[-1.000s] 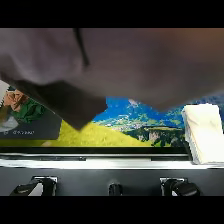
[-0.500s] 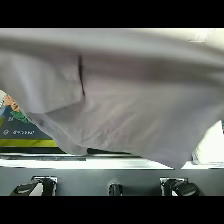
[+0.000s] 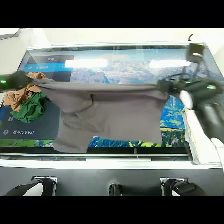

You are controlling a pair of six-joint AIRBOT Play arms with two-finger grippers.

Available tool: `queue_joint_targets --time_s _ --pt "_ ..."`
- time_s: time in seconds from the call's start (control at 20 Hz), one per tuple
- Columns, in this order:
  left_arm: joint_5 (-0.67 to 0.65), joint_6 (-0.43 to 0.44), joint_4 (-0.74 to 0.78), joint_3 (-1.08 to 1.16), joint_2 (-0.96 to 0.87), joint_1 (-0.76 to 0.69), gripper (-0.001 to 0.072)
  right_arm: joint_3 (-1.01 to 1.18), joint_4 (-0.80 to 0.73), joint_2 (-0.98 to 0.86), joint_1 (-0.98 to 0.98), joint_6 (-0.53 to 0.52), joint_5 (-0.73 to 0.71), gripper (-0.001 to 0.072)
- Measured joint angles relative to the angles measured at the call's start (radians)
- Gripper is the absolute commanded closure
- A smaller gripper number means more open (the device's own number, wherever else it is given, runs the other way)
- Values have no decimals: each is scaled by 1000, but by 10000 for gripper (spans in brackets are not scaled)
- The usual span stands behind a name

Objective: Fold the shirts.

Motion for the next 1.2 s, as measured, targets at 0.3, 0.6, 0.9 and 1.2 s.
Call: queue_joint_targets --time_s 0.3,0.6,0.9,1.2 --pt "120 48 -106 -26 -249 -20 668 -27 53 -215 -92 307 -302 656" --pt "83 88 -118 -2 -357 -84 152 -11 202 -262 -150 230 -286 199" --pt "-161 95 36 13 -379 16 176 17 417 -201 -420 -229 105 217" --pt "-242 168 -40 -187 -396 55 178 -21 663 -243 -552 -552 427 218"
